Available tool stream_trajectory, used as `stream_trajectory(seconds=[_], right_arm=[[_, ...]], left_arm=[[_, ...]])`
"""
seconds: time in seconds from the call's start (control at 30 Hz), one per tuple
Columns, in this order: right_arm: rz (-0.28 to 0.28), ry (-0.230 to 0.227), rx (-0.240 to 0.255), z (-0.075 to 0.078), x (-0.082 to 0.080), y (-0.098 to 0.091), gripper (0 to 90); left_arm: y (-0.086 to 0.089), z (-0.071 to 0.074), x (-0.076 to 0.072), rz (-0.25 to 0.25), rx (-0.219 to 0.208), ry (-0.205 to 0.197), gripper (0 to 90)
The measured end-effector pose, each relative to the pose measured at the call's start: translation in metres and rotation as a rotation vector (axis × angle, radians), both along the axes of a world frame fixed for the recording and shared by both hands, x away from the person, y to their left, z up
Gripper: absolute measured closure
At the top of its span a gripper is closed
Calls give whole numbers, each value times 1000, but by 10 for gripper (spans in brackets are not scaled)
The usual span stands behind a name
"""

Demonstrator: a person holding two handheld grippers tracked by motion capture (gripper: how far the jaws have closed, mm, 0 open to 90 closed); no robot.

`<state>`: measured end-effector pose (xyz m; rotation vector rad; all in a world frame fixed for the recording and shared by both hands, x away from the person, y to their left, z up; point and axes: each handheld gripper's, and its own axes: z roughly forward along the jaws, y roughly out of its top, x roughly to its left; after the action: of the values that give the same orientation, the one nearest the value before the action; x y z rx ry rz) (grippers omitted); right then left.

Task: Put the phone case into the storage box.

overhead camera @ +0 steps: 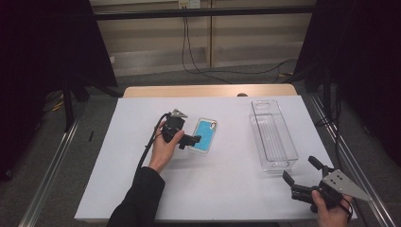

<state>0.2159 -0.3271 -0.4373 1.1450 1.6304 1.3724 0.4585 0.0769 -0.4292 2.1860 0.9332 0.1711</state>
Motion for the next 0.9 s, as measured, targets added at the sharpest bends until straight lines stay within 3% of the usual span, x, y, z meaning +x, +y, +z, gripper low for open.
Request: stream_trajectory(seconds=[0.07, 0.23, 0.33, 0.4, 0.57, 0.73, 0.9], right_arm=[[0, -1, 1, 0, 0, 0, 0], [0, -1, 1, 0, 0, 0, 0], [1, -4, 2, 0, 0, 0, 0], [1, -3, 2, 0, 0, 0, 0], [2, -4, 2, 0, 0, 0, 0], [2, -2, 3, 0, 0, 0, 0], [2, -2, 2, 0, 0, 0, 0]], left_arm=[[-5, -1, 4, -10, 15, -6, 56], [-19, -4, 11, -39, 41, 55, 54], [-25, -4, 13, -41, 47, 52, 54], [-29, -5, 14, -40, 75, 46, 57], [-36, -7, 18, -53, 84, 71, 56], [-42, -11, 21, -60, 126, 85, 57], [-48, -13, 22, -53, 121, 107, 57]])
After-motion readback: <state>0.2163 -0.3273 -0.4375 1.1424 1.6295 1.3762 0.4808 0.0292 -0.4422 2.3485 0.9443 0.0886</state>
